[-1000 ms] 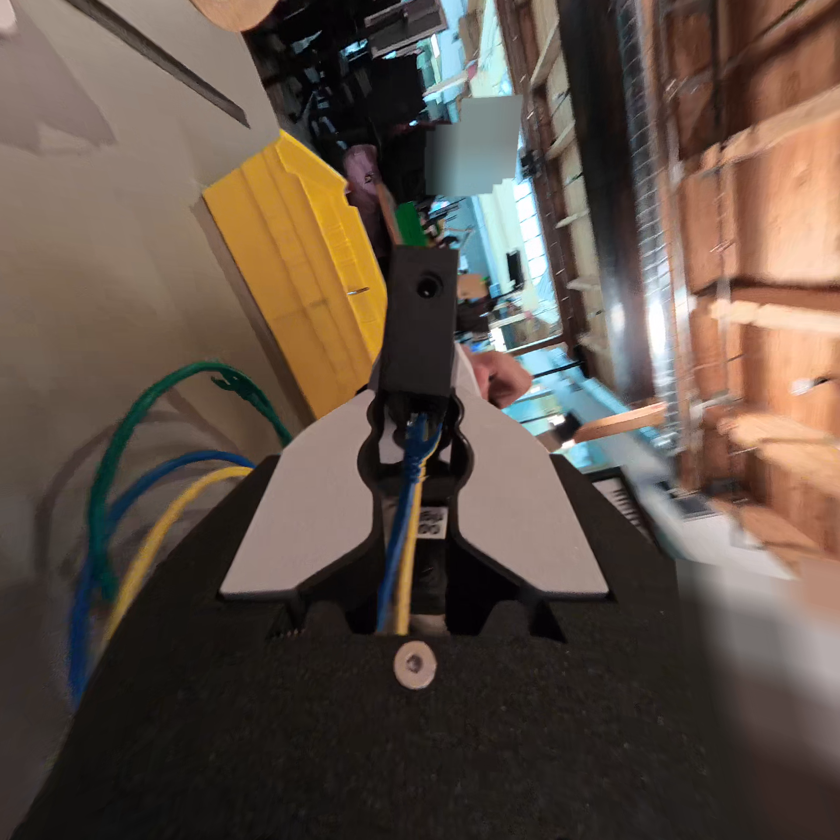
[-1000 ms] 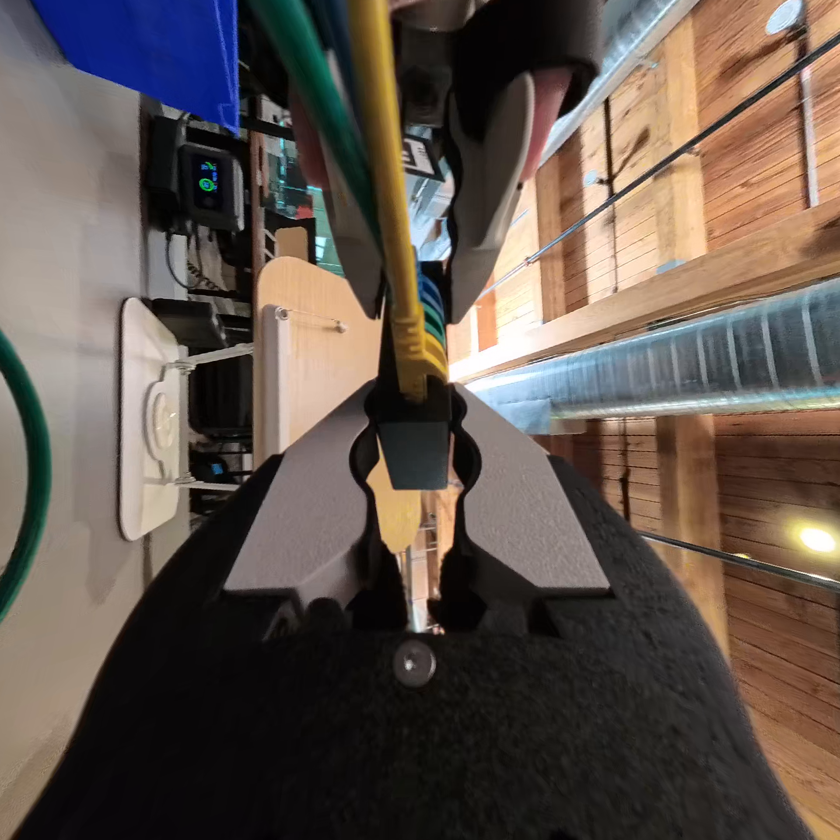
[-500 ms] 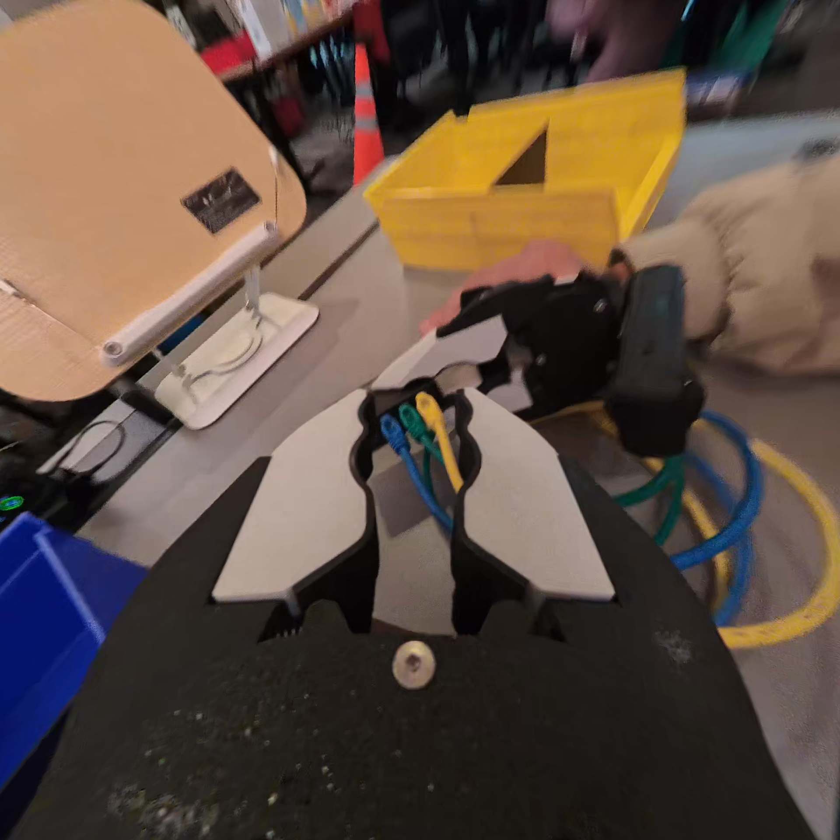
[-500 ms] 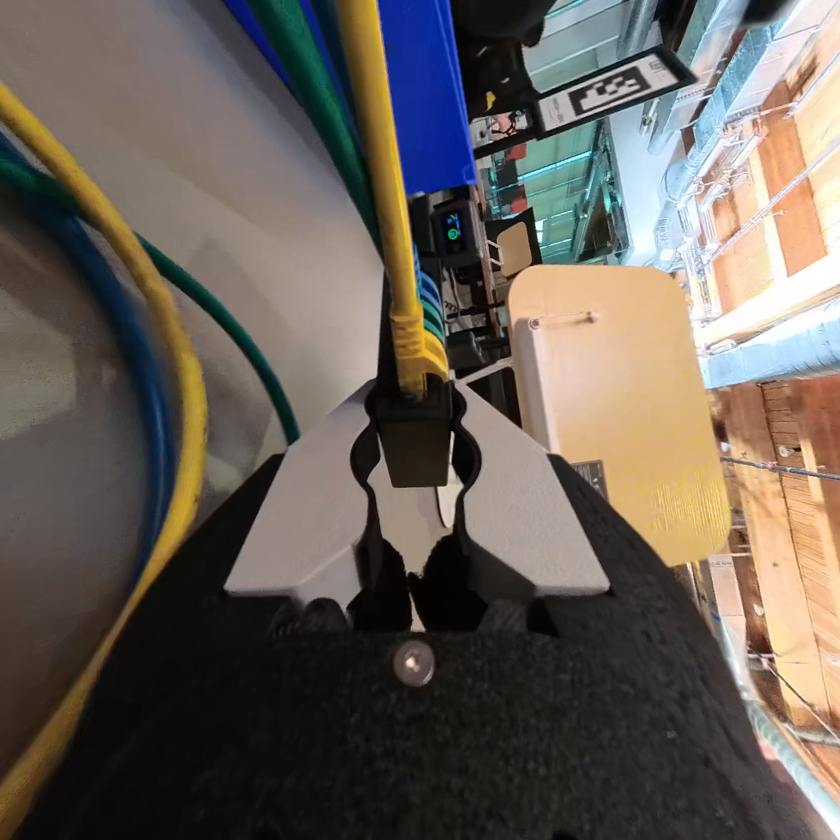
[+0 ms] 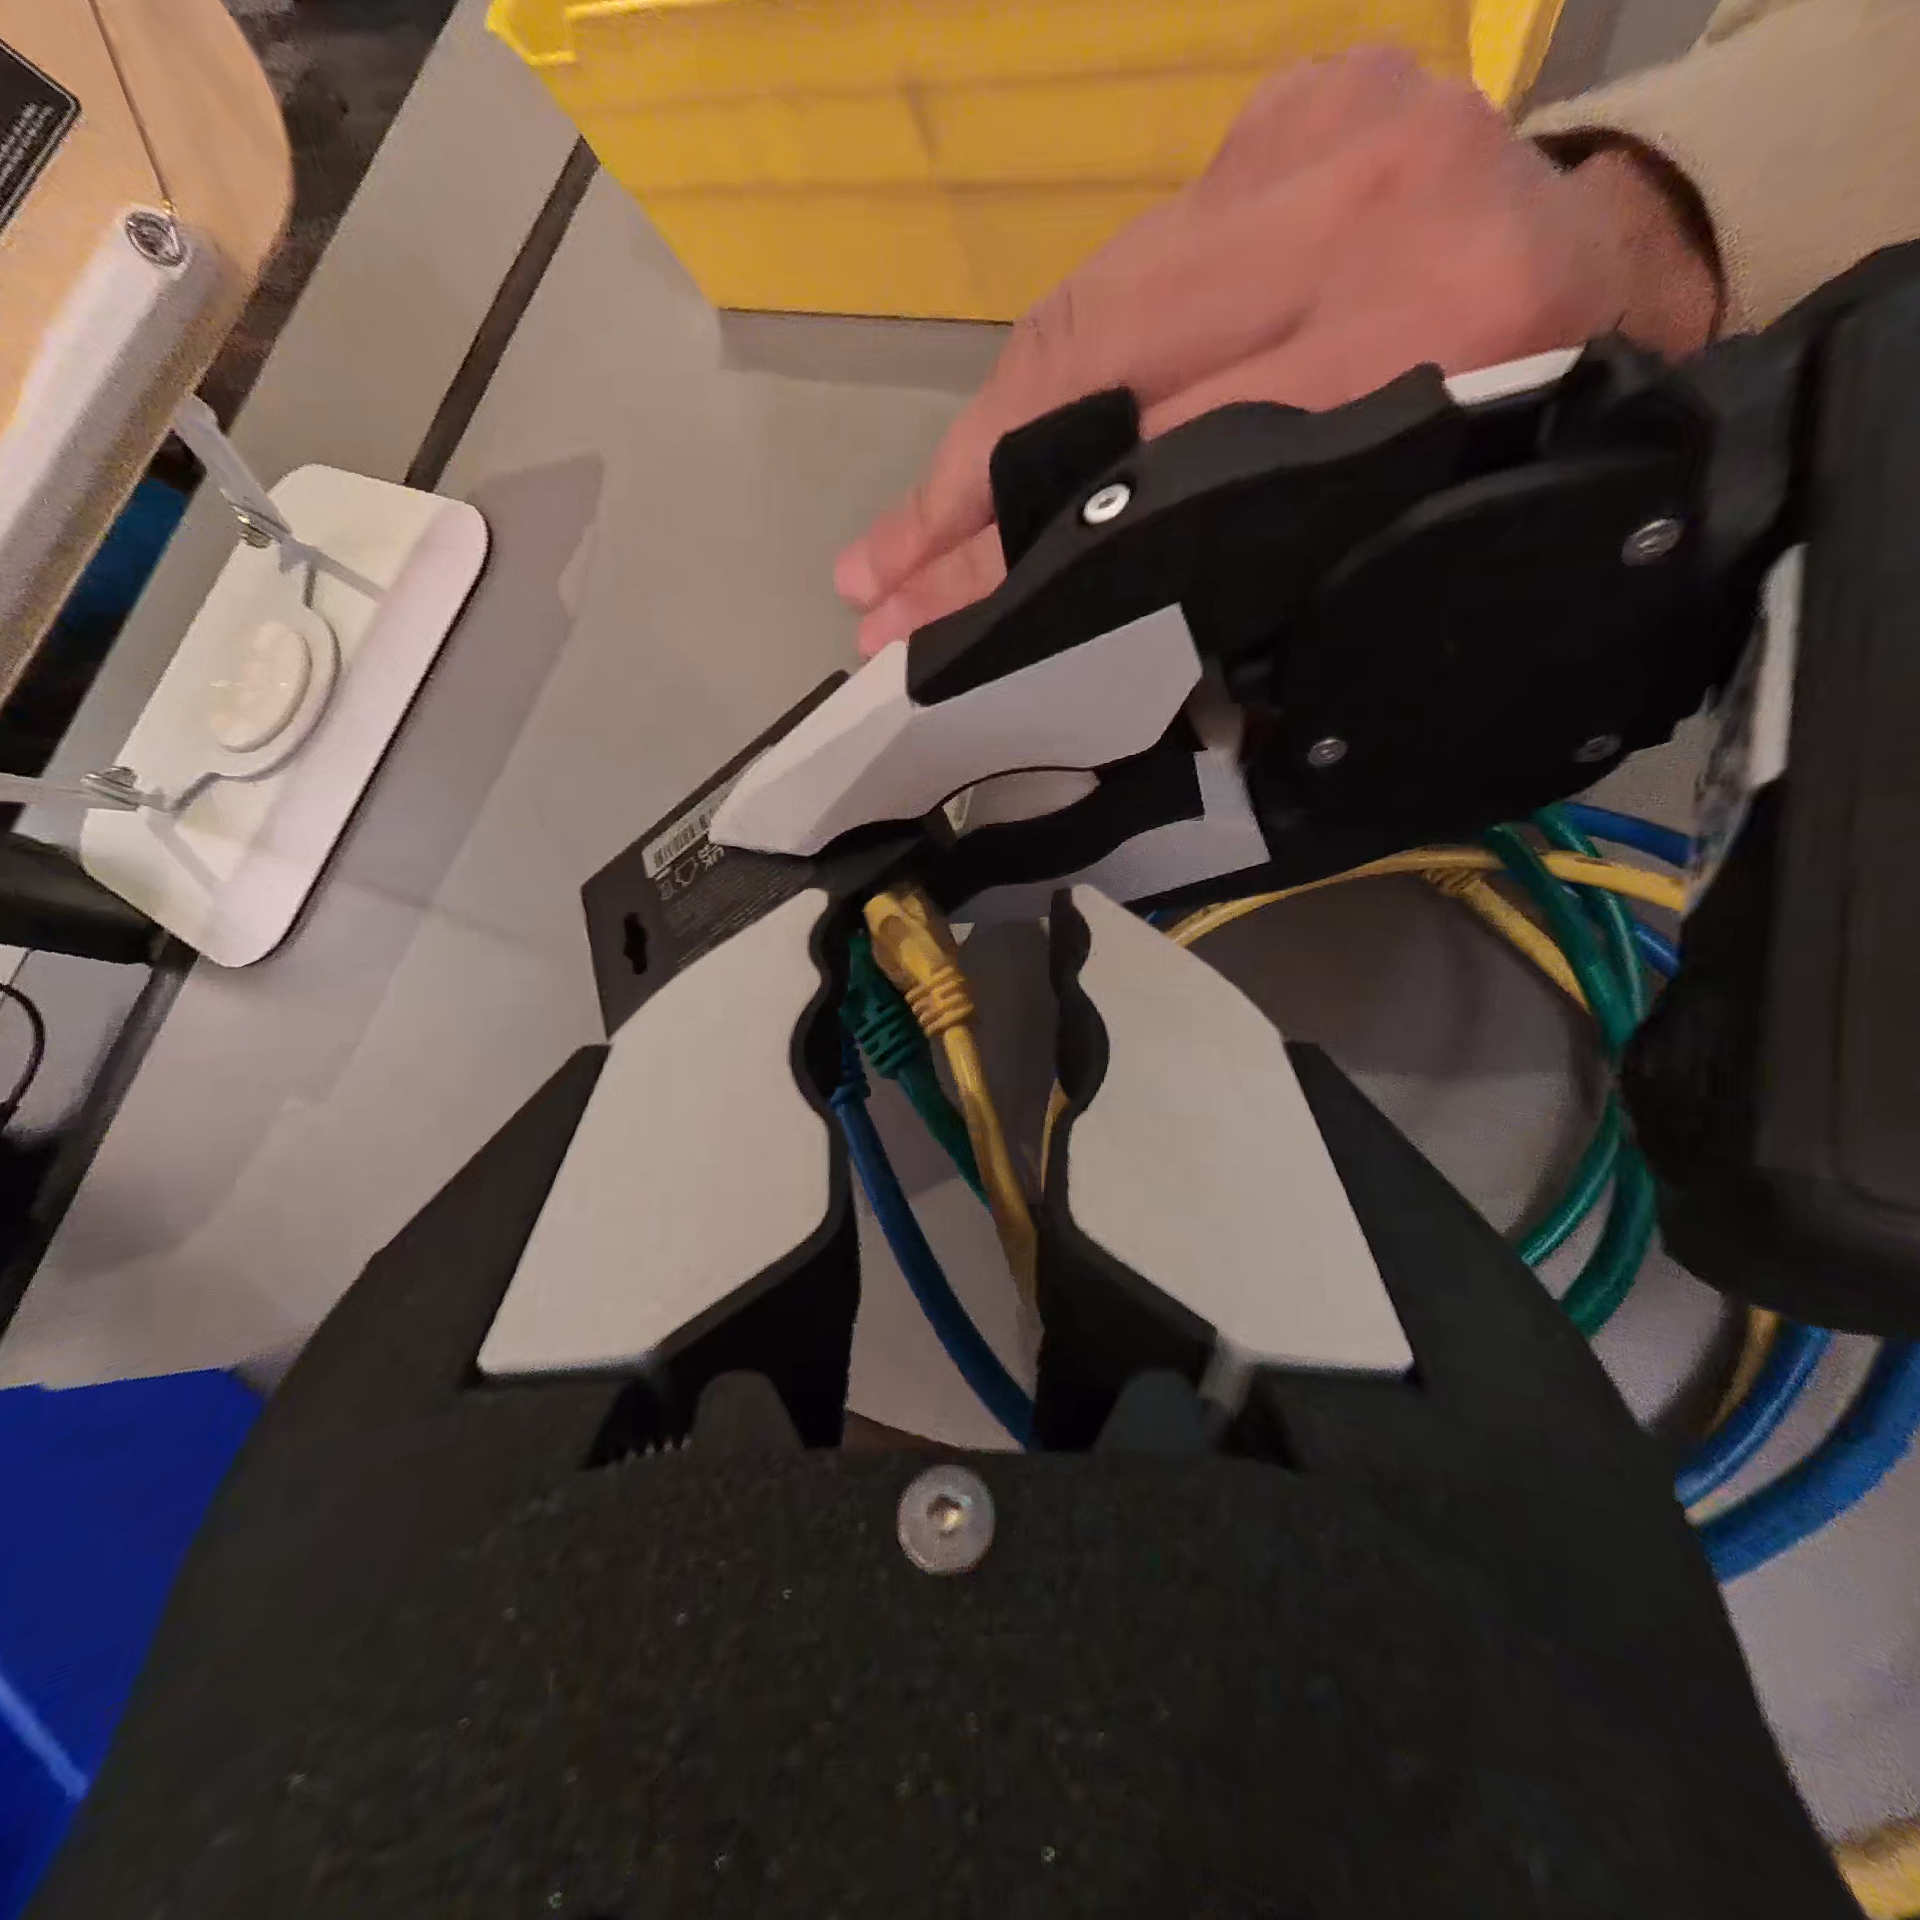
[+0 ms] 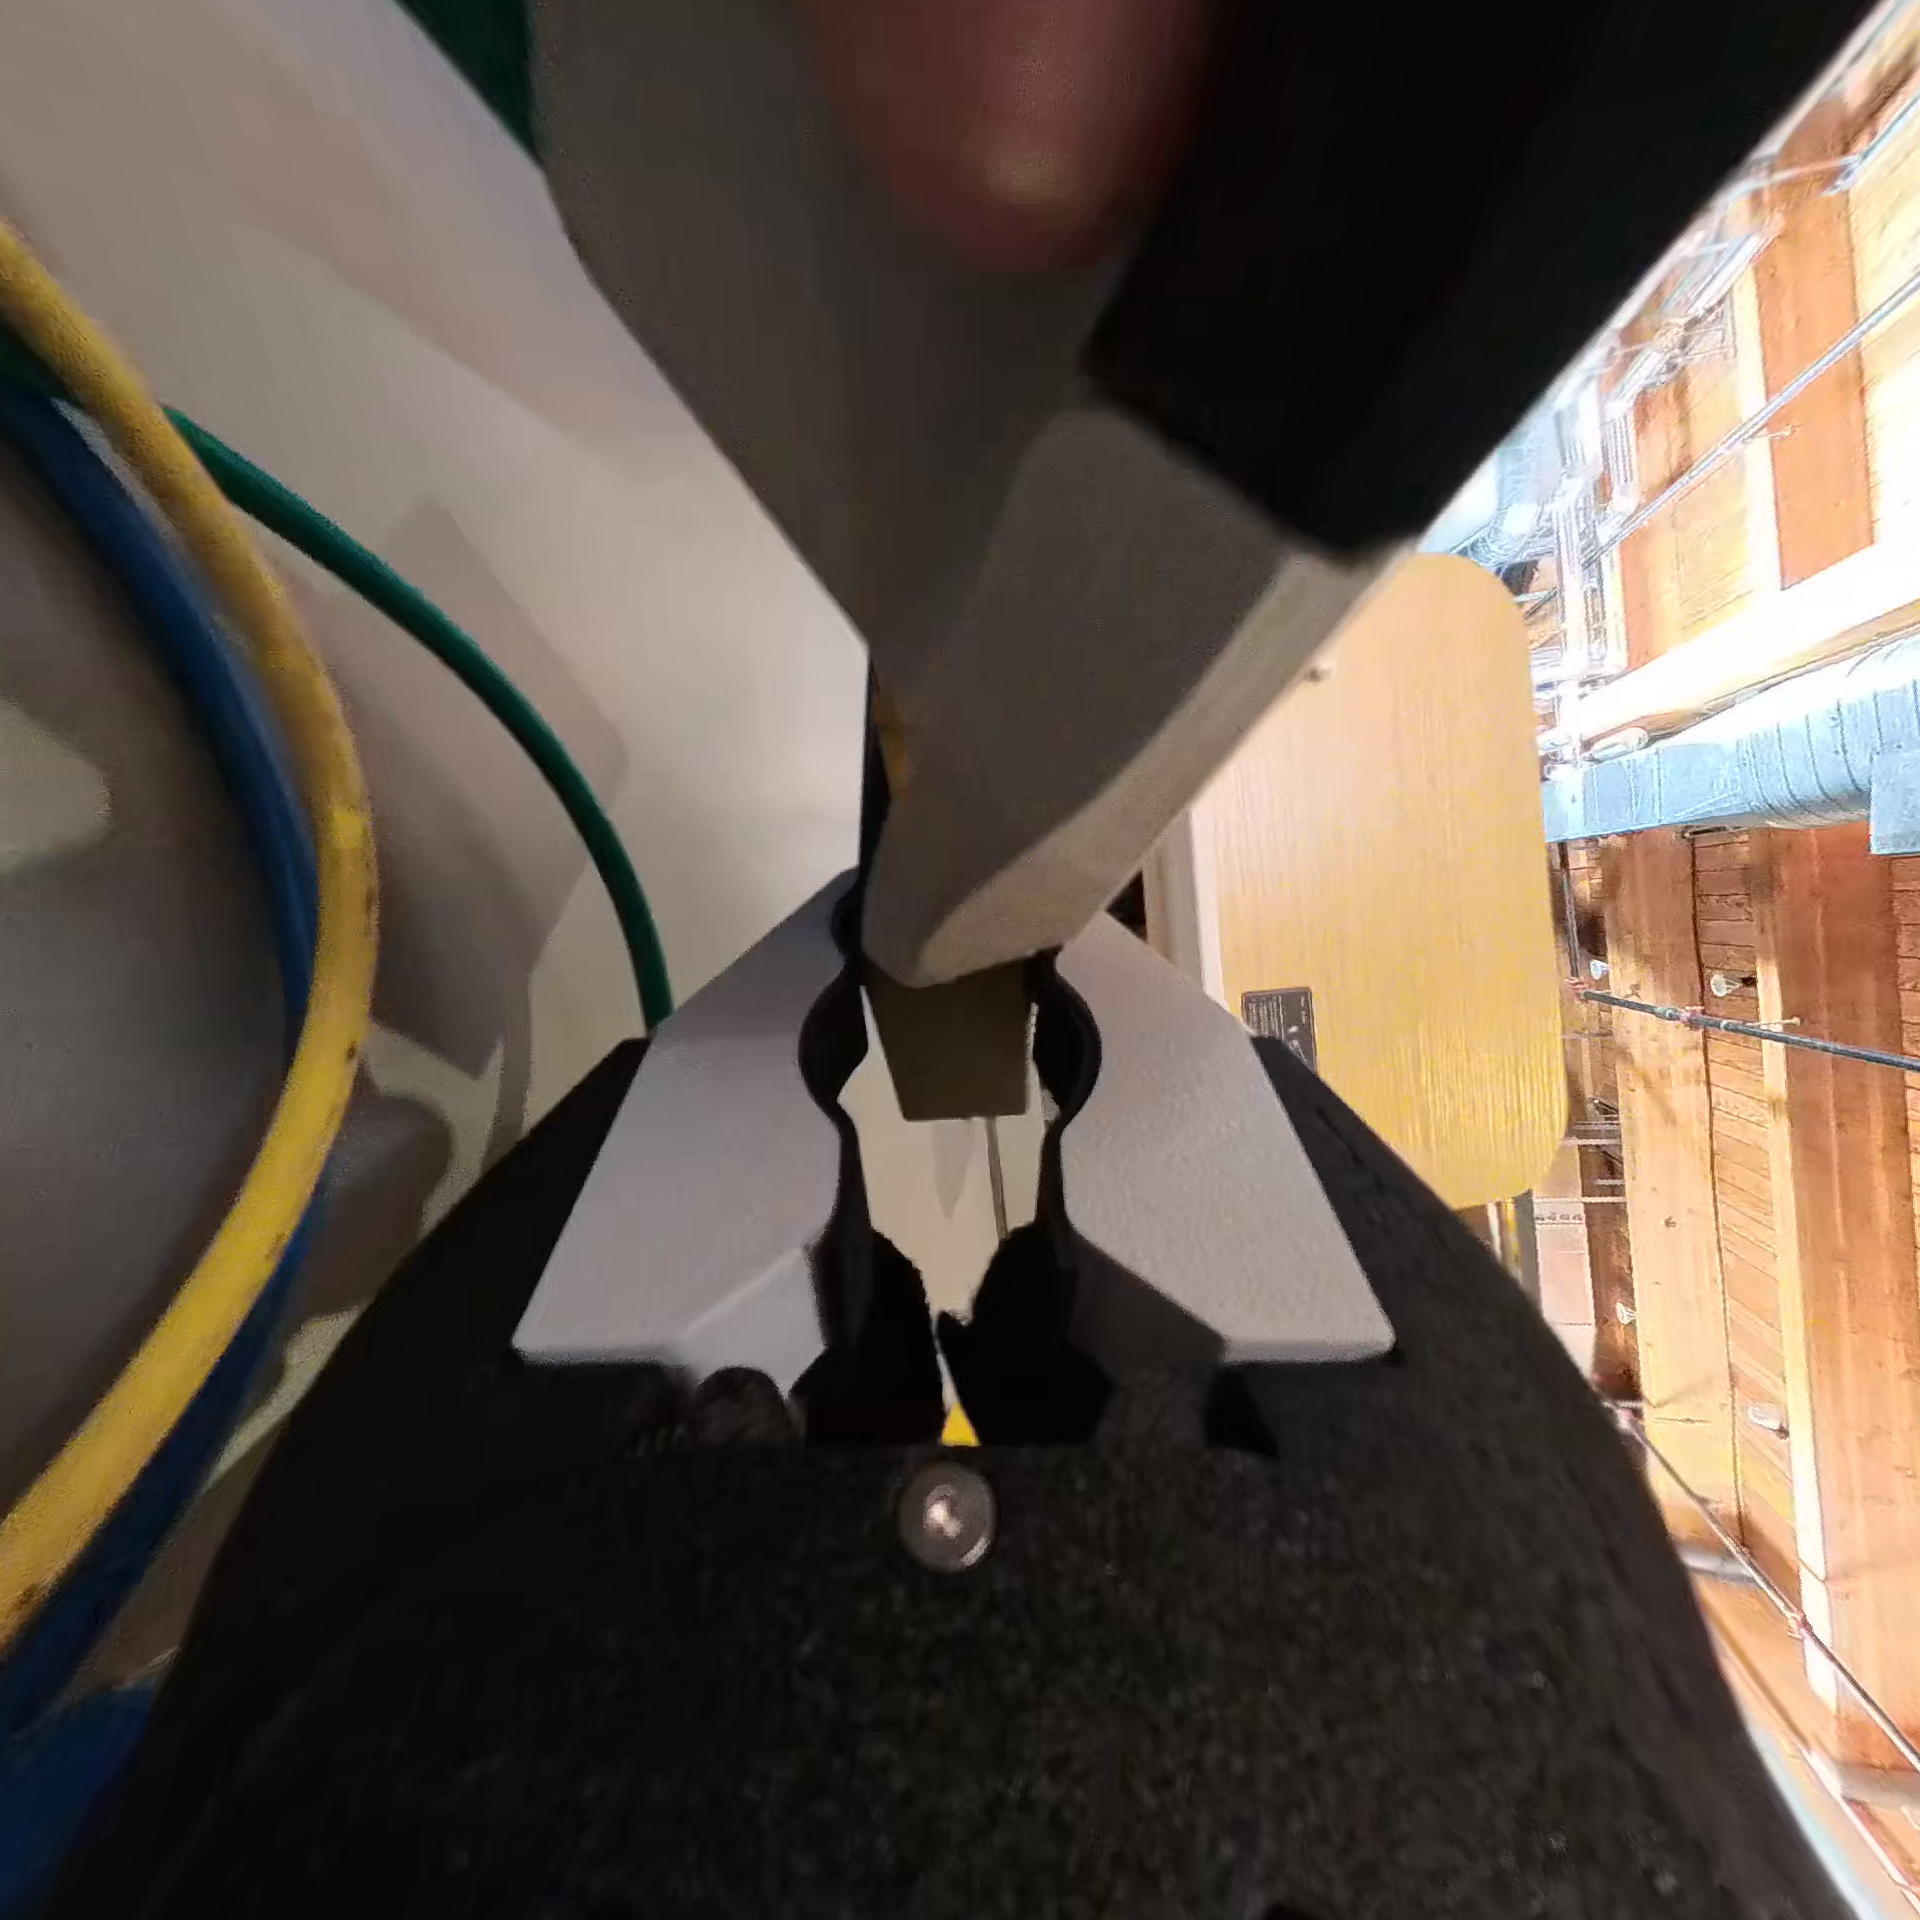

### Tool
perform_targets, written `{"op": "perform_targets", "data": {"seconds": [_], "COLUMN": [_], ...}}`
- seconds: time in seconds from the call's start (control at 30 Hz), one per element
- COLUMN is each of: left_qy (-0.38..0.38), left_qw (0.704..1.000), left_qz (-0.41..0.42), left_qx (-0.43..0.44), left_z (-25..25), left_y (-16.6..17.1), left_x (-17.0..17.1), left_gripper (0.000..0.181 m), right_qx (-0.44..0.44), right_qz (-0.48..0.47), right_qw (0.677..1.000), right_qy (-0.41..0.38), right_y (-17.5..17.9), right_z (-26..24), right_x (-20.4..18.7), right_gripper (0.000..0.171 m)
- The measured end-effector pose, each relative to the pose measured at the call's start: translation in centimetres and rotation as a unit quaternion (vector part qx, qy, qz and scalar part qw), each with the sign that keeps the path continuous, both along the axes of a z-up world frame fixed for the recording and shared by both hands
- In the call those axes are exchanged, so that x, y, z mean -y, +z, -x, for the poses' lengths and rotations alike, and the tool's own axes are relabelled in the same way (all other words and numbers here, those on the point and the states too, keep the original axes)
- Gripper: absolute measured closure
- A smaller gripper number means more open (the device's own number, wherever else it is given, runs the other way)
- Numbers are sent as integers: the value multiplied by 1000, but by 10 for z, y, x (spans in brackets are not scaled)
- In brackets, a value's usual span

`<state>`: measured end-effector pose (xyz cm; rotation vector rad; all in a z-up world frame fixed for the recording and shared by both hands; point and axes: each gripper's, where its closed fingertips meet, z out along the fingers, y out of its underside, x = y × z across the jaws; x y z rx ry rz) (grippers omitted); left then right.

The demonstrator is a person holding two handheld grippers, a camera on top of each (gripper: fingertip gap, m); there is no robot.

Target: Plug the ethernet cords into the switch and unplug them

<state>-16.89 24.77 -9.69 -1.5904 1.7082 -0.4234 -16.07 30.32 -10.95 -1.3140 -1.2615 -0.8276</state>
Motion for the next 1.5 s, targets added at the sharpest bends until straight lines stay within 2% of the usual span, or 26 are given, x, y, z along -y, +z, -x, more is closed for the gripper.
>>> {"op": "perform_targets", "data": {"seconds": [0.07, 0.23, 0.37, 0.5, 0.8, 0.9, 0.97, 1.07, 1.13, 1.2, 1.3, 1.5], "left_qy": [5, -1, -29, -45, -65, -65, -64, -70, -78, -78, -77, -86], "left_qw": [999, 974, 954, 931, 938, 946, 950, 945, 932, 926, 935, 936], "left_qz": [-38, -221, -294, -361, -336, -315, -301, -313, -352, -368, -343, -330], "left_qx": [-23, -53, -44, -45, -51, -49, -53, -63, -44, -38, -56, -83], "left_z": [1, 7, 6, 4, 5, 4, 4, 5, 3, 4, 9, 10], "left_y": [-7, -8, -5, -2, -7, -5, -8, -9, -1, 3, -3, -17], "left_x": [-4, -21, -14, -14, -13, -12, -12, -12, -9, -9, -9, -11], "left_gripper": [145, 152, 163, 167, 168, 181, 181, 181, 181, 172, 159, 161], "right_qx": [3, -20, -8, -6, 13, 24, 32, 27, 27, 24, 31, 33], "right_qz": [0, 17, 8, 6, 0, -13, -20, -15, -9, 3, 0, -2], "right_qw": [1000, 1000, 1000, 1000, 1000, 999, 999, 999, 999, 1000, 999, 999], "right_qy": [4, 8, 12, 14, 20, 25, 16, 22, 18, 17, 20, 27], "right_y": [-1, -1, -2, -2, -4, -4, -3, -5, -6, -9, -10, -10], "right_z": [1, 2, 3, 1, 2, 4, 2, 3, 0, -1, 0, 5], "right_x": [2, 3, 3, 2, 2, 3, 1, 1, 0, -1, -1, 3], "right_gripper": [144, 143, 144, 144, 144, 144, 145, 144, 144, 144, 144, 145]}}
